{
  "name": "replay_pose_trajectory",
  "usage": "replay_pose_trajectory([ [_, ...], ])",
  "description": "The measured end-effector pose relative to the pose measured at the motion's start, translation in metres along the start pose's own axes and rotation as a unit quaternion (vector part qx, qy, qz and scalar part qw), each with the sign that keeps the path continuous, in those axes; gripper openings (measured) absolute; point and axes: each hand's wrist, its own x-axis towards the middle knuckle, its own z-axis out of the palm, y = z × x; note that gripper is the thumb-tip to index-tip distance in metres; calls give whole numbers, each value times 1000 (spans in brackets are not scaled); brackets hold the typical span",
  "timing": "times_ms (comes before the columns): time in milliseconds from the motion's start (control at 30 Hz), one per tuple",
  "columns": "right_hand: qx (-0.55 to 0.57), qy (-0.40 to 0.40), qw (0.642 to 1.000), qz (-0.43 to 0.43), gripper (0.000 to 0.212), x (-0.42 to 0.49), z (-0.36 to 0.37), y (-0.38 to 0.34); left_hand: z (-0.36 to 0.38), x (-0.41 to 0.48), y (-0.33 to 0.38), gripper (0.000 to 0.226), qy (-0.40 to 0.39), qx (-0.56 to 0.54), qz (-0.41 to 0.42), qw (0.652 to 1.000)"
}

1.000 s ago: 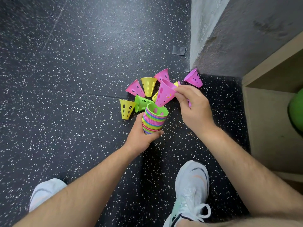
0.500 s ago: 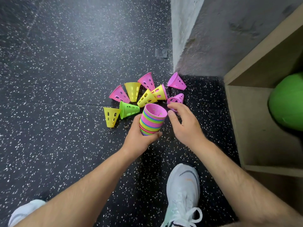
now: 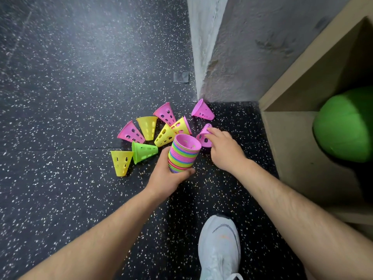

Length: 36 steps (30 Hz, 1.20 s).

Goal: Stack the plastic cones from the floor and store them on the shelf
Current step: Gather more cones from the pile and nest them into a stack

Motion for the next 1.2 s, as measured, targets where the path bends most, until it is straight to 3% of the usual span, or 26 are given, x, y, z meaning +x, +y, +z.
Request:
replay_pose_trajectory([
  [133,-3,-4,1000,-8,52,3,1,2,-1,1,0,79,-8,6,-1,1000],
  [233,47,44,998,1,51,3,-6,2,-2,3,-2,79,-7,1,-2,1000],
  [467,307,136,939,76,43,-21,-41,-10,-3,3,-6,79,-6,0,5,1000],
  [633,288,179,940,29,39,-29,-48,-16,-3,3,-3,77,-10,5,5,1000],
  [800,256,153,954,-6,43,-30,-46,-20,-1,3,-4,76,-11,2,9,1000],
  [900,209,109,971,-38,39,-29,-42,-22,0,4,-5,76,-12,5,12,1000],
  [1000,143,35,985,-91,52,-30,-35,-23,0,6,-7,76,-10,0,10,1000],
  [1067,155,7,982,-112,57,-29,-32,-23,0,7,-8,77,-8,1,10,1000],
  [1200,186,105,972,-100,35,7,-39,-9,-1,8,-8,76,-3,6,3,1000],
])
